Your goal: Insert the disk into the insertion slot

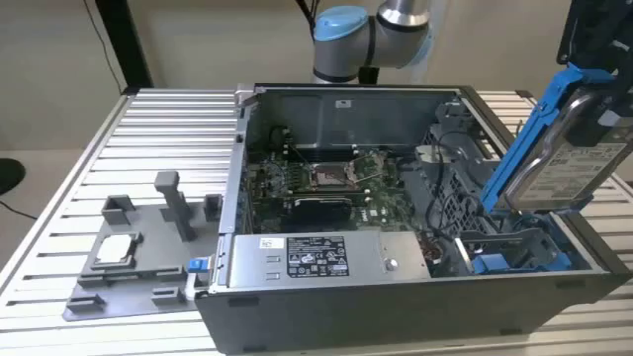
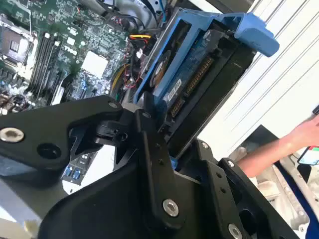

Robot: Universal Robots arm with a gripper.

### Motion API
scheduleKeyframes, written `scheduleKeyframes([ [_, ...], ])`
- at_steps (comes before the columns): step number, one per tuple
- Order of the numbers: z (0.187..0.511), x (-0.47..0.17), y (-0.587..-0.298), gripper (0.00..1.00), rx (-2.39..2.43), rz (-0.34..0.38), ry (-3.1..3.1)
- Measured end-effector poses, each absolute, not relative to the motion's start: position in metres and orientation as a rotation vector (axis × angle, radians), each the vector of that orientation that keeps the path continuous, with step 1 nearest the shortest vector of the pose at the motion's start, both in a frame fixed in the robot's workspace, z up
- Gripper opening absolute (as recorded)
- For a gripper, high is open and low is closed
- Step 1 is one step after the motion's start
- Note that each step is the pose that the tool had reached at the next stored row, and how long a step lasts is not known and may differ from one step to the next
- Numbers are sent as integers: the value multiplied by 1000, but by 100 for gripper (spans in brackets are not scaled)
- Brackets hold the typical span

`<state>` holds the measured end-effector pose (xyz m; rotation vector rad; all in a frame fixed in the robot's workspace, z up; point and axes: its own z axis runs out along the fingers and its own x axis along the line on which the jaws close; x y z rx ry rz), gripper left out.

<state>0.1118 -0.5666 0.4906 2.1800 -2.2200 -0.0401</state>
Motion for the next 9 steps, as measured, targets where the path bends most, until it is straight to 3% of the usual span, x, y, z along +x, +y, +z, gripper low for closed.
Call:
scheduleKeyframes([
  [9,491,112,-567,0,2180,-40,-2220],
])
